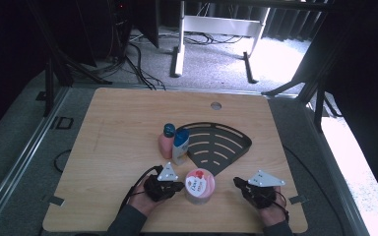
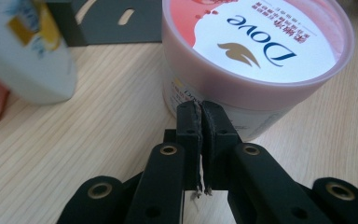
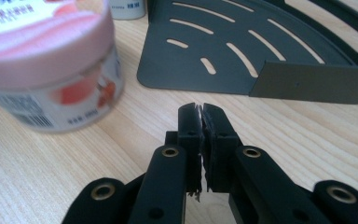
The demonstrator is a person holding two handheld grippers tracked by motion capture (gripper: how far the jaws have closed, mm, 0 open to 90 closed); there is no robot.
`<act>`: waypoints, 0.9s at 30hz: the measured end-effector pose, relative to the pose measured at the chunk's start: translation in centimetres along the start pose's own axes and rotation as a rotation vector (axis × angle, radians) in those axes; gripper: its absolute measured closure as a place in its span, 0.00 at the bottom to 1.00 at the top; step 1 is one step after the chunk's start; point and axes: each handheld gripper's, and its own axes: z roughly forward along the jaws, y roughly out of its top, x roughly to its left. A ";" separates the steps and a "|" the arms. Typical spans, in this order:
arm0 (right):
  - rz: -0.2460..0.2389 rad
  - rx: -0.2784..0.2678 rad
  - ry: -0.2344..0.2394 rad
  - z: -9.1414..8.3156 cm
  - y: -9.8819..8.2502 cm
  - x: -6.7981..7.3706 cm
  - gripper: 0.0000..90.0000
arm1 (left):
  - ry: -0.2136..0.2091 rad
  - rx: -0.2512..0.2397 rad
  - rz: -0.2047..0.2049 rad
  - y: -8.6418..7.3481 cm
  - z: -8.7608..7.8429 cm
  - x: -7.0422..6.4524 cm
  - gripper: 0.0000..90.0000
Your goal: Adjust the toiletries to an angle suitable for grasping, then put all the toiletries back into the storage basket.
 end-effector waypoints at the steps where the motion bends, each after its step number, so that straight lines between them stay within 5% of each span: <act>1: 0.002 -0.002 0.001 0.0 0.1 0.0 0.95 | -0.001 -0.001 0.002 0.1 0.2 0.0 0.96; 12: -0.024 0.007 0.007 1.0 0.7 0.1 0.95 | -0.026 -0.007 0.030 1.4 1.8 -0.8 0.96; 27: 0.019 -0.016 -0.008 -0.9 0.0 -1.1 0.90 | -0.057 0.009 0.062 2.1 2.6 -1.9 0.86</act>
